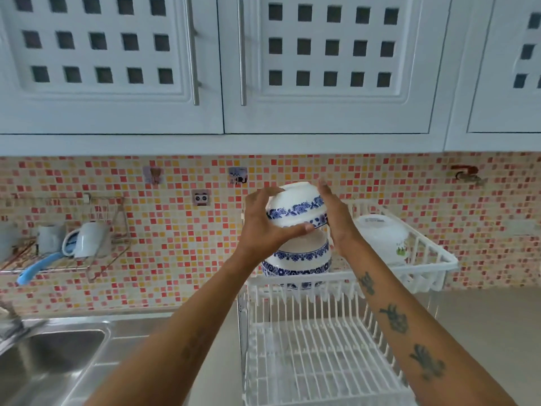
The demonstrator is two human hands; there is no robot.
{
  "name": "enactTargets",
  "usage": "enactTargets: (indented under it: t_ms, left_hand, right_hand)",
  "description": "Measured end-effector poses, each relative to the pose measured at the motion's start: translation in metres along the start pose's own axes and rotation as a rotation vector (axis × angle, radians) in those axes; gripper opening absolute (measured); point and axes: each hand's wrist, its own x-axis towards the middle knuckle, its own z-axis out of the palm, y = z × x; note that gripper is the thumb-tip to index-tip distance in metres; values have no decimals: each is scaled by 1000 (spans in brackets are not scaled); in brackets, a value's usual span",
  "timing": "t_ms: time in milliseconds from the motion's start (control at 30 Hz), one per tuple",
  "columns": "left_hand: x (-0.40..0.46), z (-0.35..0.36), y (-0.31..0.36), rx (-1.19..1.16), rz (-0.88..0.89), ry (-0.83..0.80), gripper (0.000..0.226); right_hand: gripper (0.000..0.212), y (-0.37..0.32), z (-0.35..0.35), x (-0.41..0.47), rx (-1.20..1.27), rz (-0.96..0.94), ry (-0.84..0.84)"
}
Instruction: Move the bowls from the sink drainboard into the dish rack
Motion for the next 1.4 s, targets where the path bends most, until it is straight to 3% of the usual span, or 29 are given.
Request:
enactTargets:
  t_ms: [167, 300, 800, 933, 1033, 1100, 1233, 1400]
  left_hand:
    - [-3, 17, -12, 135, 23, 11, 86]
    - [-6, 23, -17, 184, 6, -7, 93]
    - [-11, 29, -21, 352, -7, -152, 101]
    - [-15, 27, -19, 404, -4, -202, 103]
    - [-17, 24, -20, 443, -26, -262, 105]
    - [-17, 20, -20, 452, -47, -310, 104]
    - [-22, 10, -7, 654, -74, -410, 100]
    - [-45, -8, 22, 649, -27, -387, 79]
  right_hand:
    - [70, 18, 4, -1, -44, -5, 94]
    - [74, 29, 2, 6, -105, 20, 96]
    - [38, 40, -2, 12, -101, 226, -12]
    - [39, 40, 0, 10, -135, 242, 5]
    - [28, 37, 0, 6, -129, 243, 18]
    - [36, 33, 2, 4, -161, 264, 19]
    - [83, 21, 0, 0, -365, 321, 20]
    - [74, 4, 1, -39, -567, 204, 130]
